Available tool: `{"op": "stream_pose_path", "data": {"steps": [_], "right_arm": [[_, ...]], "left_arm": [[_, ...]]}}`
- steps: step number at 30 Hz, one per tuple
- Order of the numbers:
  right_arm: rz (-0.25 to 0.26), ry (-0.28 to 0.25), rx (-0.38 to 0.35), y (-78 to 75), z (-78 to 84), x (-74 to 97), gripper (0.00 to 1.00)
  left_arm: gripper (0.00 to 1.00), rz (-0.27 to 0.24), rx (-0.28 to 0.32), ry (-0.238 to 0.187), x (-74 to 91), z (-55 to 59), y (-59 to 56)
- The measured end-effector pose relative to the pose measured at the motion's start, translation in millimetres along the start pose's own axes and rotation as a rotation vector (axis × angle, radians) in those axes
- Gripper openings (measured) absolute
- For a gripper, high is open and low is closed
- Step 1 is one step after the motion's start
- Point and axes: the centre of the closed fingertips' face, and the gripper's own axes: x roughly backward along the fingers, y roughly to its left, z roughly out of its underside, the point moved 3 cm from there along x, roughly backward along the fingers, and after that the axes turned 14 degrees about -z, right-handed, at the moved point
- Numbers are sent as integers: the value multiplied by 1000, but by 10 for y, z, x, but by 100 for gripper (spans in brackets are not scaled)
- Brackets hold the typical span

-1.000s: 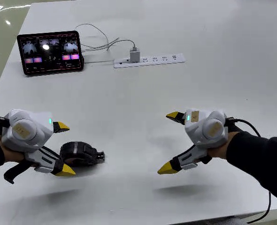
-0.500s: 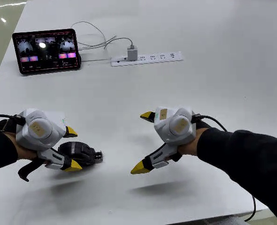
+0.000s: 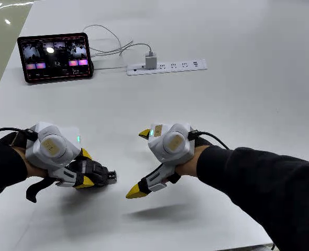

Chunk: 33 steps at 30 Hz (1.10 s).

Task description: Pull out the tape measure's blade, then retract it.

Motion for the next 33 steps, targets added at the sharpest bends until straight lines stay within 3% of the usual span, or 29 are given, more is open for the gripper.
{"op": "stream_pose_path", "data": {"steps": [2,5,8,17,24,27,33], "right_arm": [[-7,1,-8,-6,2,-68,84],[-15,-3,-17,23,-23,-178,85],[-29,10,-4,53,-26,-255,75],[-42,57,30,6,14,-366,62],[-69,92,49,-44,42,-423,46],[-102,104,59,6,43,-480,36],[-112,123,85,9,21,-585,23]], "left_arm": [[30,-9,1,7,-5,-7,-8],[30,-21,1,19,-7,1,-2],[30,-29,-13,36,-12,-2,-3],[30,-15,-34,66,-13,2,-7],[30,-5,-26,67,-23,11,-4],[30,-3,-26,66,-30,15,-5],[31,-3,-25,62,-34,23,0]]}}
